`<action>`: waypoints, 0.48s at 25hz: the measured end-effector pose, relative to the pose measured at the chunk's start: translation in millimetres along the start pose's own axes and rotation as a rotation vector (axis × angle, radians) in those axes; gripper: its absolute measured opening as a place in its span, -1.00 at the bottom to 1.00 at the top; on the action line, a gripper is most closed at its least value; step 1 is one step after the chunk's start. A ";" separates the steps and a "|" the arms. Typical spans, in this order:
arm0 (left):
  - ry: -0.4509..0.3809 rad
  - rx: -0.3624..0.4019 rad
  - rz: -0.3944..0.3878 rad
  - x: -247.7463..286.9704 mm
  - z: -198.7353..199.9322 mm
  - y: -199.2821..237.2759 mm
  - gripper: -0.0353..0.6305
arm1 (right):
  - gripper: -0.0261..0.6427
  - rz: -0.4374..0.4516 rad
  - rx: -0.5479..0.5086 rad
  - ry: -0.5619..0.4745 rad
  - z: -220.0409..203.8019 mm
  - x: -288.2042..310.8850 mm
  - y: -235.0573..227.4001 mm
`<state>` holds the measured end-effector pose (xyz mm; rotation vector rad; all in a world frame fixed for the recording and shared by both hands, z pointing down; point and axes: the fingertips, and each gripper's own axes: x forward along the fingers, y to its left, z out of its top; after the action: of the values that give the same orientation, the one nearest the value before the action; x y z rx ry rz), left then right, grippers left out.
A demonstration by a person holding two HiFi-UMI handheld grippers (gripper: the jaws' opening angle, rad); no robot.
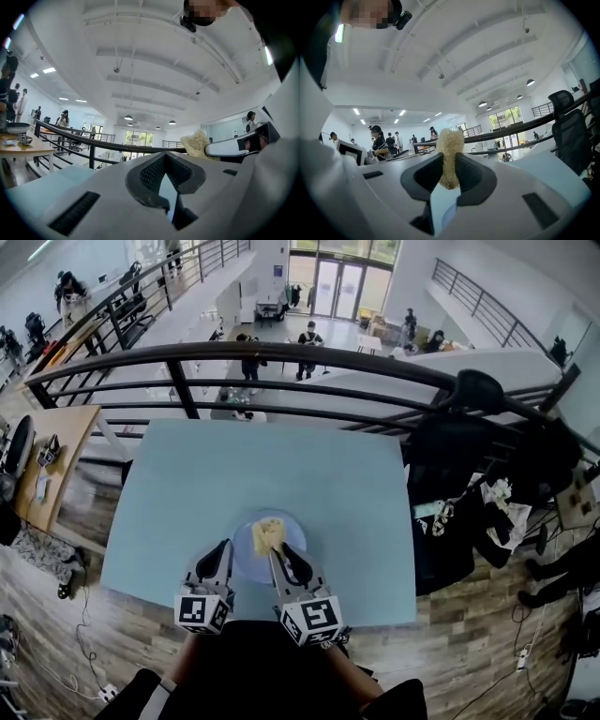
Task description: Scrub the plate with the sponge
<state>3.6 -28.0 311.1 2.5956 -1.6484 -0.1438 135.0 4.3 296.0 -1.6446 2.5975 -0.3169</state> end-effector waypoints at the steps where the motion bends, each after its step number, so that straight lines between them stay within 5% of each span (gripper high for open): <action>1: -0.007 0.004 -0.002 2.1 0.9 1.1 -0.89 | -0.69 0.002 -0.008 -0.008 1.8 0.7 -0.2; 12: 0.012 0.005 -0.033 1.2 -4.9 -13.4 -0.89 | -0.69 -0.013 -0.022 -0.018 1.8 -7.0 -4.0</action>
<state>16.8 -23.3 314.5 2.6230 -1.6048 -0.1258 141.8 8.6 294.5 -1.6641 2.5876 -0.2743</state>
